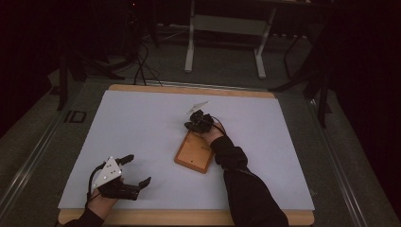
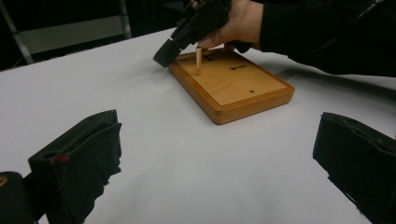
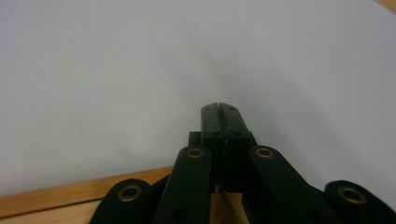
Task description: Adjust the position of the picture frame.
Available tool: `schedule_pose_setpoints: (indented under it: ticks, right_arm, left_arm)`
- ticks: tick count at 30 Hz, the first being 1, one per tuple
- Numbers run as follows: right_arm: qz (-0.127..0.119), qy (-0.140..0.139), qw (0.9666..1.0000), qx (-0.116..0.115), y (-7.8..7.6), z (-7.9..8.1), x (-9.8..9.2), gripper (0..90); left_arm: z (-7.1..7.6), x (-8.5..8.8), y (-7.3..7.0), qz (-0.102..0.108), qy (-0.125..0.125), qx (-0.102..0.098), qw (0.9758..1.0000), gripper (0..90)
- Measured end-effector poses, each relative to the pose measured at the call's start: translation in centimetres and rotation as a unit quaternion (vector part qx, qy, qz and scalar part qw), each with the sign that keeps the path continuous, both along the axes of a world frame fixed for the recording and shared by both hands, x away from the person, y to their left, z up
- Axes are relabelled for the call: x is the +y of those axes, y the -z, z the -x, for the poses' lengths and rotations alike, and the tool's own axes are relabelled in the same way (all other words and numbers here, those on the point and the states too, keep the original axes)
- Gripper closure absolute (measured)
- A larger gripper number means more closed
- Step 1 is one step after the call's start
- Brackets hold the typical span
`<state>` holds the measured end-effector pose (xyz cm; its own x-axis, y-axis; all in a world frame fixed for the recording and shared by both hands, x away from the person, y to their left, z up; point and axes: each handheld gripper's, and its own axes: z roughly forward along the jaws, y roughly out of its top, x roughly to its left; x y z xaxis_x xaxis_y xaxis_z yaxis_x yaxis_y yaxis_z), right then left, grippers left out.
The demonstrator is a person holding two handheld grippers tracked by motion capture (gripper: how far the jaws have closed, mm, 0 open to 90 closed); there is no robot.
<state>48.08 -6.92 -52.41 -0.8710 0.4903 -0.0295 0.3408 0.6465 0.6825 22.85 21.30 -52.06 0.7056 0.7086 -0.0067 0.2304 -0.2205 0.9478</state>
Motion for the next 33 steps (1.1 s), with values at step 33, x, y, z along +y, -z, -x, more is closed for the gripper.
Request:
schedule_pose_setpoints:
  ticks: [33]
  right_arm:
    - [-0.004,0.029,0.9994,0.017,0.0,0.6,-4.1,90.0]
  left_arm:
    - [0.0,-0.2,0.1,-0.004,0.004,0.001,1.0000,1.3]
